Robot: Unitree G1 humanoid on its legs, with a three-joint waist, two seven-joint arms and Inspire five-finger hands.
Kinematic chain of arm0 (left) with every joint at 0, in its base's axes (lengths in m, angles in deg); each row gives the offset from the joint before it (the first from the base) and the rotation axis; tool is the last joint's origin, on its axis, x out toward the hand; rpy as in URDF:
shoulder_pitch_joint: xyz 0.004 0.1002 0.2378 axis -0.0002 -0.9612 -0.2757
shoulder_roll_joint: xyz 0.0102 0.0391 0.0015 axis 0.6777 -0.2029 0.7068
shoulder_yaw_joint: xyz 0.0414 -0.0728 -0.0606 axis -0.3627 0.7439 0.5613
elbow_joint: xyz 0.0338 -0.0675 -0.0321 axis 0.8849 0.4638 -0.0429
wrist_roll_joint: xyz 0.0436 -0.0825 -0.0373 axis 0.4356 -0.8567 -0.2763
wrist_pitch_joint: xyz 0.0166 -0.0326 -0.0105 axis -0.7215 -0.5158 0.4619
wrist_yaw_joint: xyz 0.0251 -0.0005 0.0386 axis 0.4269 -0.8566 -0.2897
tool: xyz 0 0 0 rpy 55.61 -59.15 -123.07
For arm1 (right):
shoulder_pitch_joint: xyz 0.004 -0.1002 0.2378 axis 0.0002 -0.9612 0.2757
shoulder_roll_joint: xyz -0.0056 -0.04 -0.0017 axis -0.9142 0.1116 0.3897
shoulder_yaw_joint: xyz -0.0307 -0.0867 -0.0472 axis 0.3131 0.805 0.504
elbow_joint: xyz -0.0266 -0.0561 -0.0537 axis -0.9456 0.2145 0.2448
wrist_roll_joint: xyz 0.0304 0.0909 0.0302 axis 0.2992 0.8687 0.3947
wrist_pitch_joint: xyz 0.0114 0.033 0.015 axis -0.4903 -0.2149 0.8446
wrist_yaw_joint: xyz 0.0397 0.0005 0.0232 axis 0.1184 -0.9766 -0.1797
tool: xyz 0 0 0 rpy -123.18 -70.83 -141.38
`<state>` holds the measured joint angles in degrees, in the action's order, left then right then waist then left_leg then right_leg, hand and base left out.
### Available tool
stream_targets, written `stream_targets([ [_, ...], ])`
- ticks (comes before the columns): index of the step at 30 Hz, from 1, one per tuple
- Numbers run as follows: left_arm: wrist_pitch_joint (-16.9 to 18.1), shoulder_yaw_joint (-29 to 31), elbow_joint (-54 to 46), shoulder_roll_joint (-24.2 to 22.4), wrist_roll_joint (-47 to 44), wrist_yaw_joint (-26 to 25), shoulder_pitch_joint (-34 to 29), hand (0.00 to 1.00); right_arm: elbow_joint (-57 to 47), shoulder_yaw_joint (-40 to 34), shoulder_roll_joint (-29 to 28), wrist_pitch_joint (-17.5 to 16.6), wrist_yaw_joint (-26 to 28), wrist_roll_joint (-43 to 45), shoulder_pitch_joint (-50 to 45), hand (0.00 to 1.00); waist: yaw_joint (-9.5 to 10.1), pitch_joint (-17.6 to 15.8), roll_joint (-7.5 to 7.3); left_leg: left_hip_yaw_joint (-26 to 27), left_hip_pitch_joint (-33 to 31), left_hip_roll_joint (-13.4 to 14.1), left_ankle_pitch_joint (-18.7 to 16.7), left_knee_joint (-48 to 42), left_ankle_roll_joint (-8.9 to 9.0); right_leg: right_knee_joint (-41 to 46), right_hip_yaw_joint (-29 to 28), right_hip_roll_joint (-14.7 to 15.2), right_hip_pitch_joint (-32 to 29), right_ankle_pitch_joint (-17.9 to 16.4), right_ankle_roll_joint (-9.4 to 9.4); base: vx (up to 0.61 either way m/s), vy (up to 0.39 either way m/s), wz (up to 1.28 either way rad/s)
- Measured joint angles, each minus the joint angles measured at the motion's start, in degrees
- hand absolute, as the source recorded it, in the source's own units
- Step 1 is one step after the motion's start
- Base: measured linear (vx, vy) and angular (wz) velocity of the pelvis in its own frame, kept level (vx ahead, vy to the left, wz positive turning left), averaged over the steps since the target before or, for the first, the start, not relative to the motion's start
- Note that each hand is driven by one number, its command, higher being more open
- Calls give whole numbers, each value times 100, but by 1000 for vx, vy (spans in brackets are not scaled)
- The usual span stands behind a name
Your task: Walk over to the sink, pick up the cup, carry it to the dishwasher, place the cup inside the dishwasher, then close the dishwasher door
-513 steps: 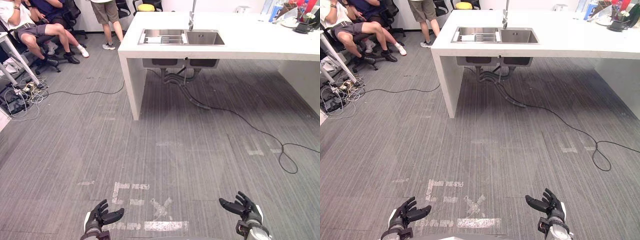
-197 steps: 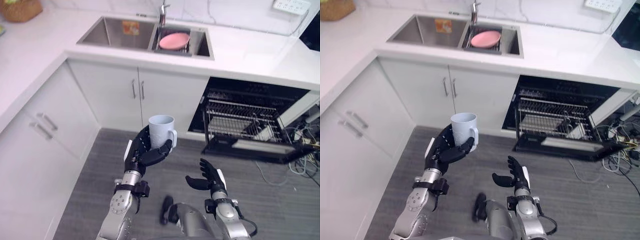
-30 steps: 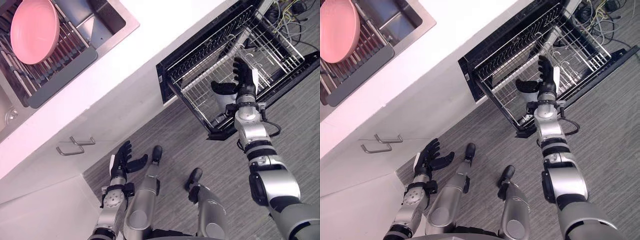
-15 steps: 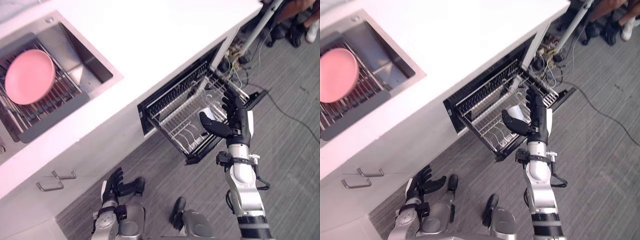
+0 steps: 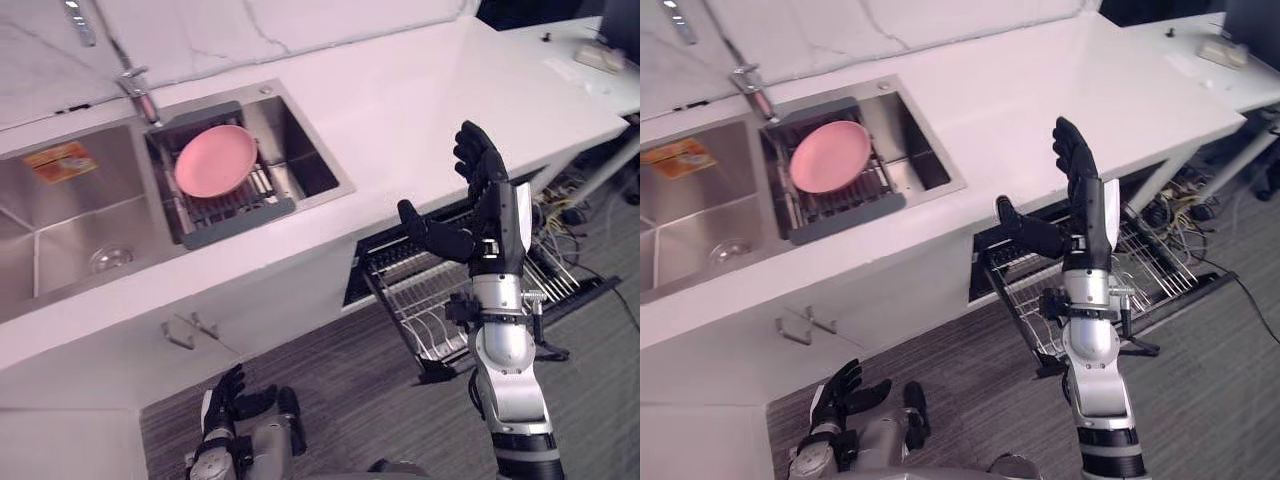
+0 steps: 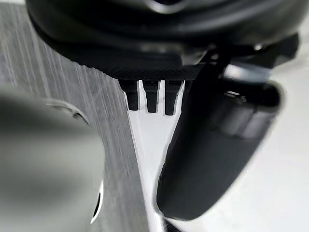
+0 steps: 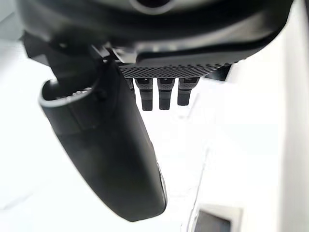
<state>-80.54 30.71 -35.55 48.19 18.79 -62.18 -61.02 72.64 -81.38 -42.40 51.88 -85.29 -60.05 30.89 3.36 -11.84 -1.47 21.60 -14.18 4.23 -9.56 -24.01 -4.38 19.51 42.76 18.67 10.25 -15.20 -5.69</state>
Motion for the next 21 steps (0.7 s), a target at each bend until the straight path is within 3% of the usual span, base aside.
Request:
stream_targets([
  [1, -2, -14, 28, 11, 64, 34, 26, 90, 99, 13, 51, 16, 4, -54, 33, 90, 5, 15, -4, -76, 37, -53, -127, -106, -6, 455, -131, 188, -67, -51, 204, 206, 212, 47],
  [2, 0, -67, 27, 34, 191, 81, 17, 90, 256, 47, 169, 61, 10, -134, 44, 90, -75, 88, -37, -233, 90, -219, -250, -111, -144, 1516, -688, 527, -510, 137, 662, 177, 165, 58],
  [3, 7, -131, 21, 67, 208, 100, 9, 90, 351, 53, 239, 86, 14, -193, 65, 90, -126, 107, -44, -333, 121, -263, -273, -85, -167, 2022, -1149, 581, -796, 228, 833, 197, 184, 86],
  [4, 0, -265, 40, 163, 296, 116, 2, 90, 505, 79, 324, 101, 21, -231, 91, 90, -191, 138, -98, -531, 208, -349, -283, 23, -179, 2374, -1911, 413, -1190, -19, 567, 269, 148, 84],
  [5, -5, -303, 36, 226, 286, 144, -42, 90, 596, 122, 409, 120, 29, -288, 134, 90, -201, 160, -141, -694, 335, -425, -268, 142, -196, 2286, -2435, 178, -1453, -194, 459, 228, 100, 81],
  [9, 0, -423, 31, 288, 298, 164, -76, 90, 690, 222, 788, 114, 63, -450, 251, 90, -285, 177, -143, -1176, 652, -582, -247, 230, -166, 1287, -3651, -547, -1898, -208, 335, 260, 4, 84],
  [11, 1, -462, 31, 361, 297, 202, -81, 90, 698, 225, 982, 118, 91, -497, 260, 90, -308, 189, -161, -1327, 685, -587, -233, 144, -74, 552, -4035, -796, -2059, 44, 141, 211, -107, 93],
  [12, 15, -498, 23, 447, 299, 210, -99, 90, 728, 225, 1034, 117, 101, -503, 262, 90, -320, 265, -265, -1450, 696, -696, -304, 43, 35, 116, -4099, -806, -2052, 887, -79, 213, -156, 89],
  [13, 1, -495, 54, 441, 305, 207, -85, 90, 779, 228, 1052, 118, 106, -508, 271, 90, -330, 297, -224, -1521, 701, -671, -339, 6, 93, 92, -4074, -822, -2000, 917, -225, 282, -179, 58],
  [16, 47, -485, -29, 353, 310, 214, -239, 90, 1005, 364, 1080, 127, 222, -627, 502, 90, -231, 434, -37, -1582, 691, -372, -411, 88, 226, -512, -3971, -1117, -1753, 1137, -76, 223, -119, -6],
  [21, 39, -387, 12, 326, 330, 201, -267, 90, 1228, 498, 1223, 144, 401, -671, 556, 90, -213, 445, -30, -1593, 1037, -290, -356, 568, 315, -1261, -3917, -1250, -1277, 1382, -13, 133, -46, -3],
])
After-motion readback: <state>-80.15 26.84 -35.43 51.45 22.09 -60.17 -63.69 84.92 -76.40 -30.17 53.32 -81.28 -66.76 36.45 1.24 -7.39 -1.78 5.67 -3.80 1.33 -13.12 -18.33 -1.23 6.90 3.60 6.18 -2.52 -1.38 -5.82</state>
